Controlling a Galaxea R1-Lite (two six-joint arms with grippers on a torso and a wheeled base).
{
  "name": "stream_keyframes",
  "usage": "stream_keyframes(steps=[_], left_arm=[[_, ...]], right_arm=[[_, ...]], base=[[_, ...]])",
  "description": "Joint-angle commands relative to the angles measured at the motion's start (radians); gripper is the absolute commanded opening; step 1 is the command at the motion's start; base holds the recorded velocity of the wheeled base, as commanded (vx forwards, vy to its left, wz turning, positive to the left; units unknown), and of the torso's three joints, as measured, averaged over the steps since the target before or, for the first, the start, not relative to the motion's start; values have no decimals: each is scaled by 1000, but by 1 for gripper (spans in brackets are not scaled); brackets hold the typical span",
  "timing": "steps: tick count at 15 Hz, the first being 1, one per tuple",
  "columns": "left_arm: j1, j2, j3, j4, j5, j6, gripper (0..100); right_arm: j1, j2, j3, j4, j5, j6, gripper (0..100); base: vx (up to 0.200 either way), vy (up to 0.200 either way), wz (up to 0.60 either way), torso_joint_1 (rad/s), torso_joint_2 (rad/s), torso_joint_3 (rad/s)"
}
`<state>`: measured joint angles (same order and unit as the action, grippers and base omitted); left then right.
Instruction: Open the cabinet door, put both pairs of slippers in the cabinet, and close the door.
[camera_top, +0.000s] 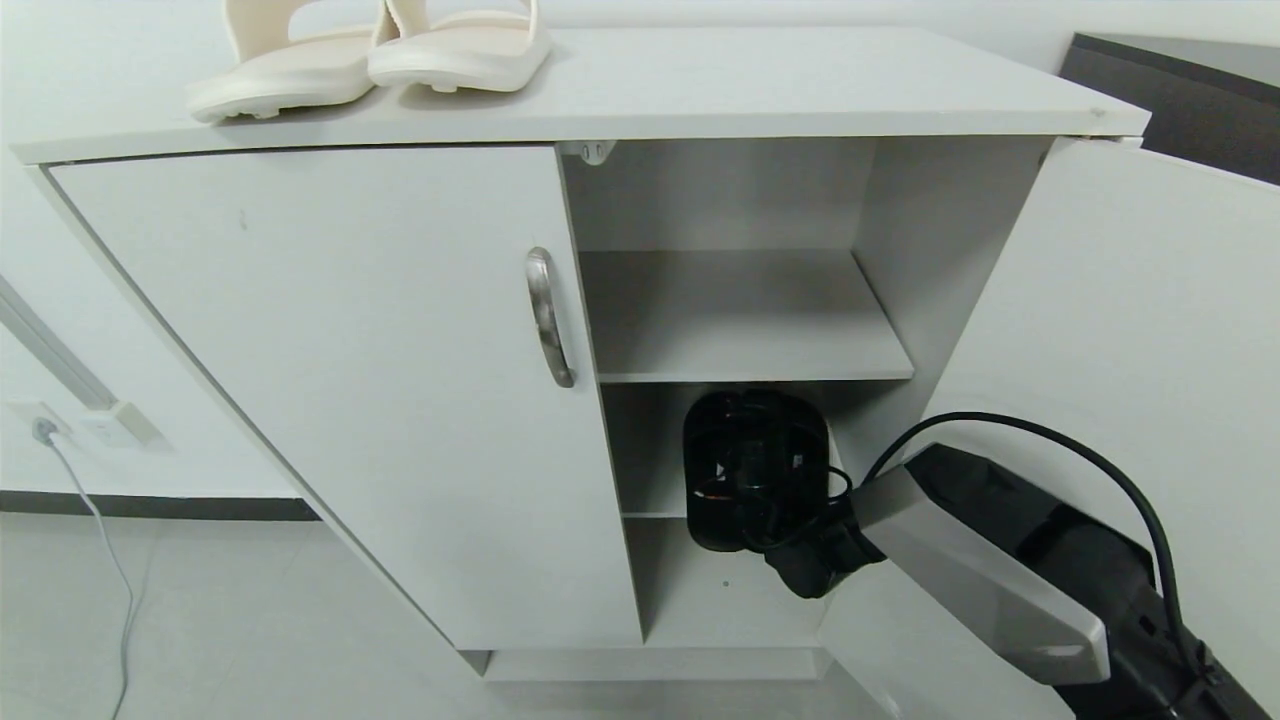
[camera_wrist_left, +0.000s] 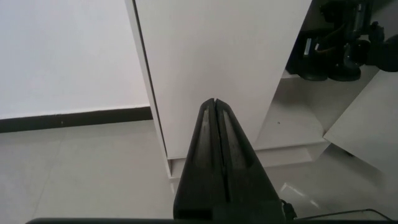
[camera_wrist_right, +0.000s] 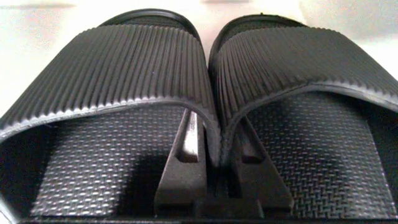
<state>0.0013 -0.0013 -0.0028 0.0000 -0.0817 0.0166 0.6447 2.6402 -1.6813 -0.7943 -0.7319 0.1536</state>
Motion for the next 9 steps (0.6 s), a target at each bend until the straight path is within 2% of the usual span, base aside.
stream_keyframes(steps=[1, 9], left_arm=[[0, 1, 0, 0, 0, 0, 0], [0, 1, 0, 0, 0, 0, 0]], right_arm=[[-5, 38, -80, 17, 0, -14, 0], [-13, 83, -155, 29, 37, -42, 0]], base=[[0, 0, 0, 0, 0, 0], [0, 0, 0, 0, 0, 0]])
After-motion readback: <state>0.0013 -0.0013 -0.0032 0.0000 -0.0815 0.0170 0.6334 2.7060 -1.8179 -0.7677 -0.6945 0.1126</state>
